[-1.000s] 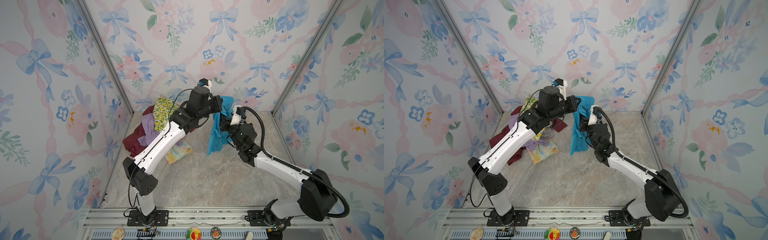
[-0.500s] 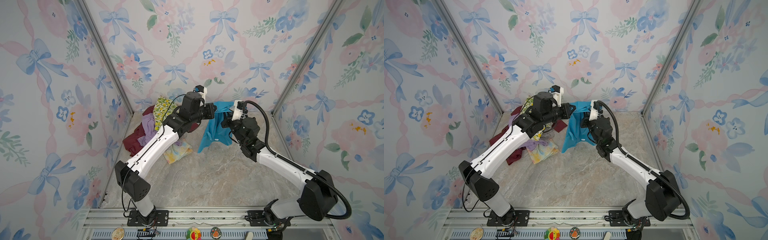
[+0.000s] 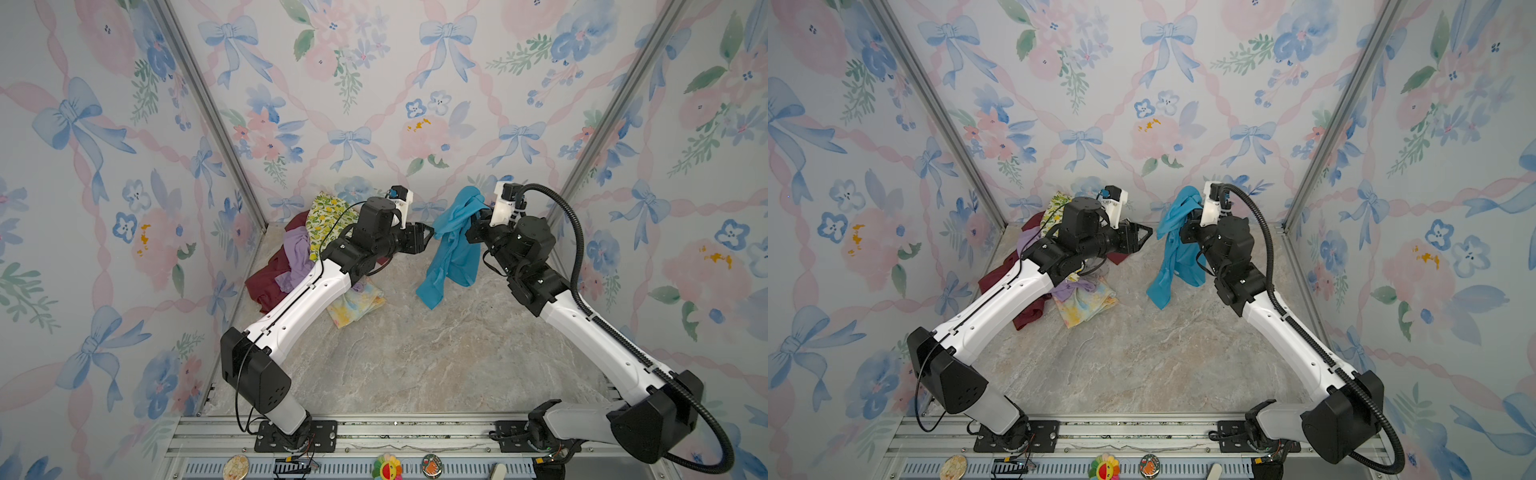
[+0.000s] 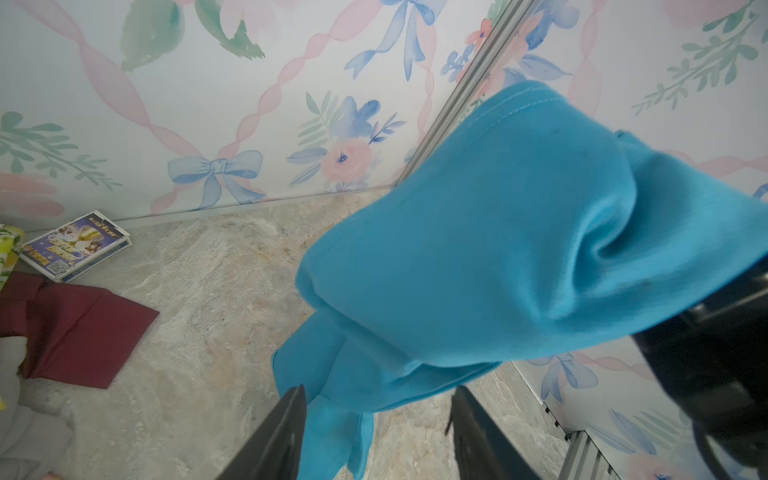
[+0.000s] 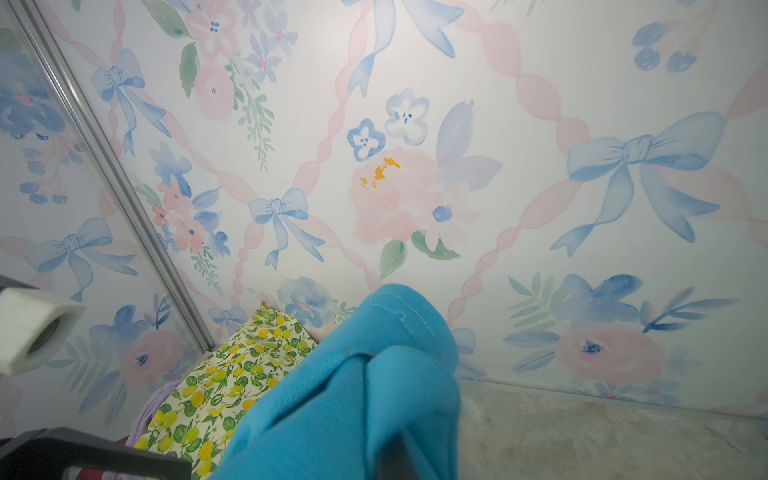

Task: Pick out a specific cloth from the pile
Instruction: 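Release the shirt from the left gripper while the right gripper holds it, then carry the turquoise shirt away from the pile with the right gripper and lower it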

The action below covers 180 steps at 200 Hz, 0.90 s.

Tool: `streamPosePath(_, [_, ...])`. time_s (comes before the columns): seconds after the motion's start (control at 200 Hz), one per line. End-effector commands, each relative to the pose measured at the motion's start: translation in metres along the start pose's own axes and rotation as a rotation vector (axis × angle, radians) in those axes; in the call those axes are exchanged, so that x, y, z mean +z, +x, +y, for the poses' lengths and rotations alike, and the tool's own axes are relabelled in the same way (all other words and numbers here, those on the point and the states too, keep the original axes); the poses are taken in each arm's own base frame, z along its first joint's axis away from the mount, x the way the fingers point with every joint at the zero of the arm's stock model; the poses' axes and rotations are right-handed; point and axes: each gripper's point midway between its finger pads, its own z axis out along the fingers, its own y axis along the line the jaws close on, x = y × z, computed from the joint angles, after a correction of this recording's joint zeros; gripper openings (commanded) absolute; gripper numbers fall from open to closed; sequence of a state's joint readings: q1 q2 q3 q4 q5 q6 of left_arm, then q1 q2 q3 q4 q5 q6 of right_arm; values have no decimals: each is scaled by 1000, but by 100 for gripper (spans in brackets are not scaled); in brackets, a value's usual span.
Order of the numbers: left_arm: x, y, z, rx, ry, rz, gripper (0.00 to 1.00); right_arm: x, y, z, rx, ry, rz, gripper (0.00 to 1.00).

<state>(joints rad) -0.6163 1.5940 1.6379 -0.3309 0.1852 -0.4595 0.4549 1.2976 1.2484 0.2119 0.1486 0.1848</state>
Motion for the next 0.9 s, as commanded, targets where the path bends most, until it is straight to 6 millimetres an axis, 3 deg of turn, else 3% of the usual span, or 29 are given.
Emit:
streamPosePath(0.0, [-19, -2, -12, 101, 48, -15, 65, -19, -36, -11, -29, 13, -41, 0])
streamPosePath(0.255, [-30, 26, -3, 178, 38, 29, 74, -36, -57, -53, -71, 95, -22, 0])
streamPosePath(0.505, [-34, 60, 22, 214, -41, 81, 79, -47, -66, -108, -42, 206, -11, 0])
streamPosePath(0.67, [-35, 80, 37, 236, -83, 117, 79, -39, -66, -141, -5, 255, -3, 0])
streamPosePath(0.895, [-28, 104, 50, 261, -104, 177, 78, -12, -53, -180, -6, 321, 21, 0])
